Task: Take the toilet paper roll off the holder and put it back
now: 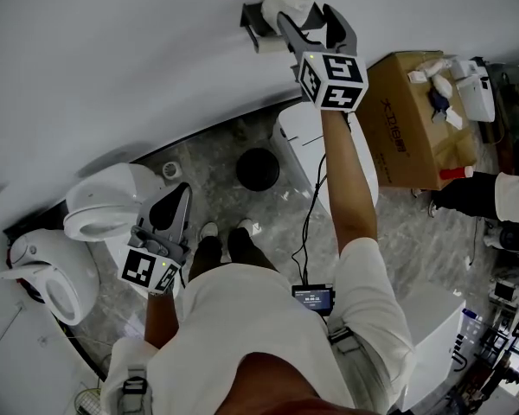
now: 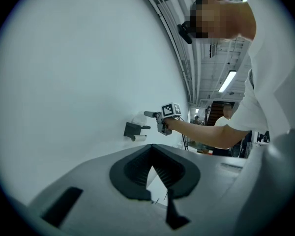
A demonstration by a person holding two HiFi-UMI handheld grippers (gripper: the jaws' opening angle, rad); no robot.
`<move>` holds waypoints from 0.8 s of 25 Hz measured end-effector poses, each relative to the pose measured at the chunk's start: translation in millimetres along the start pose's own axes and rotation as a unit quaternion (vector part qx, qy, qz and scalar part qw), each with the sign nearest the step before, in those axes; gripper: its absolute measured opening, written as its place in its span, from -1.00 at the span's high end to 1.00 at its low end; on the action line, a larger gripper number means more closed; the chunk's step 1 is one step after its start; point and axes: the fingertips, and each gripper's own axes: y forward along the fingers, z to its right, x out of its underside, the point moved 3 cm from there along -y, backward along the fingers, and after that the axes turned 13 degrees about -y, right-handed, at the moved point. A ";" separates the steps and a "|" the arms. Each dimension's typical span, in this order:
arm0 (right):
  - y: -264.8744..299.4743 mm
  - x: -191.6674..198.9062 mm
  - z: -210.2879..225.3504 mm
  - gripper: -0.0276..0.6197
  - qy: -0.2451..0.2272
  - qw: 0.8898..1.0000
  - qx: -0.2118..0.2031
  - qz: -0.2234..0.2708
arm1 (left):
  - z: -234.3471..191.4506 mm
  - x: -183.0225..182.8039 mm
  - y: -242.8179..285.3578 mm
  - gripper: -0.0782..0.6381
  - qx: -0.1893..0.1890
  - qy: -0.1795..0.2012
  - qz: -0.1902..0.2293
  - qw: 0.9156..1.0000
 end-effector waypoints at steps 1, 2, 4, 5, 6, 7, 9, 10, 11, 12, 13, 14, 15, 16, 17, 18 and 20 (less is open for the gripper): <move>-14.9 -6.0 -4.4 -0.21 -0.002 1.000 -0.005 0.008 | 1.7 -1.8 -0.2 0.78 0.003 0.002 0.002 1.000; -31.1 -11.7 -9.4 -0.21 -0.003 1.000 -0.010 0.016 | 3.5 -3.5 -0.7 0.78 0.006 0.004 0.003 1.000; -65.9 -21.9 -20.5 -0.20 -0.006 0.999 -0.022 0.028 | 7.8 -6.8 -1.4 0.78 0.013 0.008 0.005 1.000; -84.2 -26.1 -26.1 -0.19 -0.009 0.999 -0.028 0.032 | 10.4 -8.5 -1.2 0.78 0.017 0.010 0.006 1.000; -103.0 -29.8 -31.2 -0.19 -0.012 0.999 -0.033 0.036 | 13.4 -10.3 -0.7 0.78 0.022 0.013 0.007 1.000; -121.9 -33.4 -36.0 -0.18 -0.013 0.999 -0.036 0.038 | 16.5 -12.2 -0.2 0.78 0.027 0.015 0.007 0.999; -159.9 -40.9 -45.6 -0.13 -0.011 0.998 -0.040 0.042 | 23.1 -15.9 0.6 0.78 0.039 0.021 0.007 0.999; -178.7 -44.7 -50.4 -0.10 -0.011 0.998 -0.041 0.043 | 26.7 -17.6 1.0 0.78 0.045 0.024 0.007 0.999; -197.4 -48.3 -54.9 -0.08 -0.010 0.998 -0.039 0.044 | 30.7 -19.1 1.4 0.78 0.052 0.027 0.006 0.998; -215.6 -51.7 -59.2 -0.04 -0.008 0.998 -0.037 0.045 | 34.8 -20.5 1.9 0.78 0.059 0.030 0.006 0.998; -232.9 -54.7 -63.4 0.01 -0.005 0.998 -0.033 0.047 | 38.8 -21.8 2.2 0.78 0.065 0.033 0.006 0.997; -249.1 -57.1 -67.8 0.06 -0.001 0.998 -0.030 0.048 | 42.6 -22.7 2.4 0.78 0.071 0.036 0.005 0.997; -264.1 -58.8 -72.7 0.14 0.004 0.998 -0.026 0.049 | 46.2 -23.2 2.4 0.79 0.077 0.039 0.004 0.996; -277.7 -59.9 -78.1 0.20 0.007 0.999 -0.024 0.048 | 49.9 -23.5 2.2 0.78 0.082 0.041 0.003 0.996; -289.8 -60.5 -83.7 0.28 0.008 0.999 -0.022 0.046 | 53.7 -23.8 1.8 0.78 0.087 0.044 0.002 0.995; -300.3 -61.0 -89.3 0.38 0.009 0.999 -0.020 0.043 | 57.4 -24.0 1.3 0.78 0.093 0.046 0.002 0.995; -316.9 -63.0 -99.5 0.52 0.012 0.999 -0.018 0.040 | 64.0 -24.1 -0.1 0.78 0.102 0.049 0.000 0.994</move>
